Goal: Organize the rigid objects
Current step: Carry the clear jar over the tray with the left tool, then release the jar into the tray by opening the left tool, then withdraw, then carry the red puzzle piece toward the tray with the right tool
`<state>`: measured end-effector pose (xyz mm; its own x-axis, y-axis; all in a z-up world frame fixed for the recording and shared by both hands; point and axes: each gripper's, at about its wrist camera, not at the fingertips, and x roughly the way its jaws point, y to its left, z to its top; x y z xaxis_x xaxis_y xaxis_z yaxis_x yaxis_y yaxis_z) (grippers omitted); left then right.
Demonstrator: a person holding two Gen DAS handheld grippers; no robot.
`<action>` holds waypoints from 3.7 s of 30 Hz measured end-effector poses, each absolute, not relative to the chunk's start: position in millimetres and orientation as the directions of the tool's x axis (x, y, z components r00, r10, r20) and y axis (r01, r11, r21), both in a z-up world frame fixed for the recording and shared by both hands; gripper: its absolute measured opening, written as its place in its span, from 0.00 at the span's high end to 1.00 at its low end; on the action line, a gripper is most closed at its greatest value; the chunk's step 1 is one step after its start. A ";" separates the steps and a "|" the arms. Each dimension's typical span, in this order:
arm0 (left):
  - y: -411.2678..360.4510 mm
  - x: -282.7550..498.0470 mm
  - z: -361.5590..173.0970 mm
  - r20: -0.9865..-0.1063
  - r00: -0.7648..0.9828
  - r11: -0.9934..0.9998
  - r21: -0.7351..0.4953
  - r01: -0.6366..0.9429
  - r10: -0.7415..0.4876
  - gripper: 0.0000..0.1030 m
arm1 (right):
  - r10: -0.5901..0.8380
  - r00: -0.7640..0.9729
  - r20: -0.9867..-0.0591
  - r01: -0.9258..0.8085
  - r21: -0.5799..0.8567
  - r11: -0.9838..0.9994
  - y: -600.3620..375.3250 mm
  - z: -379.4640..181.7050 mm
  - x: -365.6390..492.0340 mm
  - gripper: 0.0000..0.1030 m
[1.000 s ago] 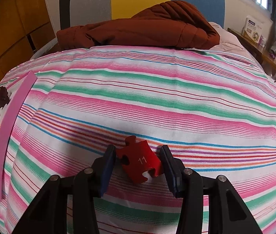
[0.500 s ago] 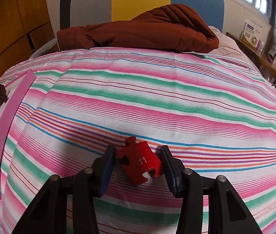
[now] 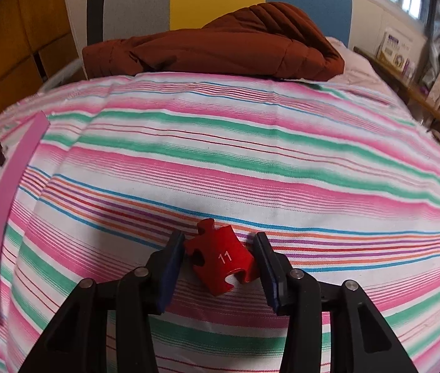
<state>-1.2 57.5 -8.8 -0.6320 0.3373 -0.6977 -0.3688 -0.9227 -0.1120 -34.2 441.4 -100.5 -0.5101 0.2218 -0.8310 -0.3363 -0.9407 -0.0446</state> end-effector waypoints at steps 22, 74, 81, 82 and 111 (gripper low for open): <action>20.6 -12.0 -11.5 -0.712 -0.657 -0.960 -0.087 -0.265 0.246 0.35 | 0.311 -0.585 -0.749 -0.135 -0.288 -0.948 339.7 -93.2 -41.8 0.58; 102.8 -115.3 -38.5 -0.762 -0.563 -0.918 -0.106 -0.382 0.321 0.18 | 0.226 -0.583 -0.781 -0.127 -0.187 -0.974 355.6 -96.3 -48.0 0.58; 90.9 -67.0 -16.4 -0.702 -0.635 -0.916 -0.060 -0.398 0.322 0.18 | 0.224 -0.590 -0.776 -0.123 -0.187 -0.975 355.9 -98.1 -46.6 0.58; 89.5 -61.2 -16.2 -0.701 -0.636 -0.914 -0.056 -0.401 0.322 0.18 | 0.224 -0.590 -0.775 -0.125 -0.186 -0.975 356.0 -98.3 -46.4 0.58; -0.4 -15.9 -2.6 -0.682 -0.711 -0.981 -0.054 -0.185 0.172 0.19 | 0.175 -0.580 -0.795 -0.325 0.029 -0.945 341.6 -96.1 -16.3 0.57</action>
